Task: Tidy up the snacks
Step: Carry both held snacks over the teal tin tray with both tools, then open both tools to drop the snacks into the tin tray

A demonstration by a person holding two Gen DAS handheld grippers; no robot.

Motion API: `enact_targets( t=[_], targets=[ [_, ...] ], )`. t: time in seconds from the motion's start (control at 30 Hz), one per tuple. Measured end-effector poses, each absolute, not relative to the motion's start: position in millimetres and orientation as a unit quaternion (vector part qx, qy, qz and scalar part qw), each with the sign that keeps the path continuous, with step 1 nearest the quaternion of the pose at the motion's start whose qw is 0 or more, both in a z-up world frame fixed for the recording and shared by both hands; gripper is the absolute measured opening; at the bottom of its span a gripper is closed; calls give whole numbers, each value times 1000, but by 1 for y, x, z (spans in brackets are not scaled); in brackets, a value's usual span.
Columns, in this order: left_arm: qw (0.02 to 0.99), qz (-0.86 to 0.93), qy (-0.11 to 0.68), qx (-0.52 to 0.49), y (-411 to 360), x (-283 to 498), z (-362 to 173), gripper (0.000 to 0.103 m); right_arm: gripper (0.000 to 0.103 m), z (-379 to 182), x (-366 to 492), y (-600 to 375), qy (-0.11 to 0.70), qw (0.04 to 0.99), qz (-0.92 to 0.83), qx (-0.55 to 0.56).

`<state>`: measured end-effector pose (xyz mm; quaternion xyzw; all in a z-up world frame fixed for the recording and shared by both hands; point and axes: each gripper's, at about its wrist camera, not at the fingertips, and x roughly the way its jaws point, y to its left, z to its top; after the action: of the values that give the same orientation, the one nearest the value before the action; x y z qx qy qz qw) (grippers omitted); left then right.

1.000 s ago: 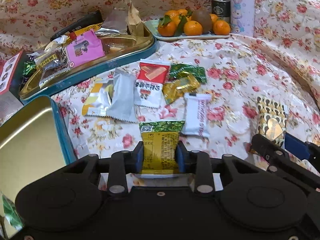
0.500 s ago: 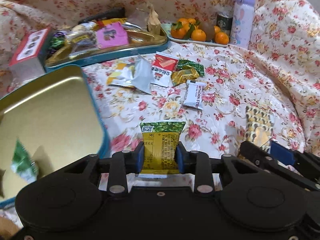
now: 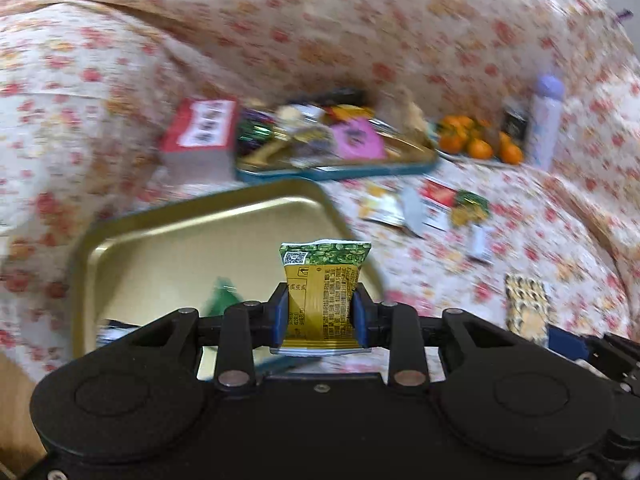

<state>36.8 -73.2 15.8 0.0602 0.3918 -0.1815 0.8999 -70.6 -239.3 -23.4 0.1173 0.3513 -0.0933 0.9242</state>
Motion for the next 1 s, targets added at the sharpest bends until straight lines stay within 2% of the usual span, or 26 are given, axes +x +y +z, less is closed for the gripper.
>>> enact_targets(
  t=[0.5,1.0],
  targets=[
    [911,-95,401,16,24,78,4,40,39,0,-7,-157,341,937,9,81],
    [889,-101,447,-15,45,88,-24,40,39,-15,36,-124,357,930,-9,83]
  ],
)
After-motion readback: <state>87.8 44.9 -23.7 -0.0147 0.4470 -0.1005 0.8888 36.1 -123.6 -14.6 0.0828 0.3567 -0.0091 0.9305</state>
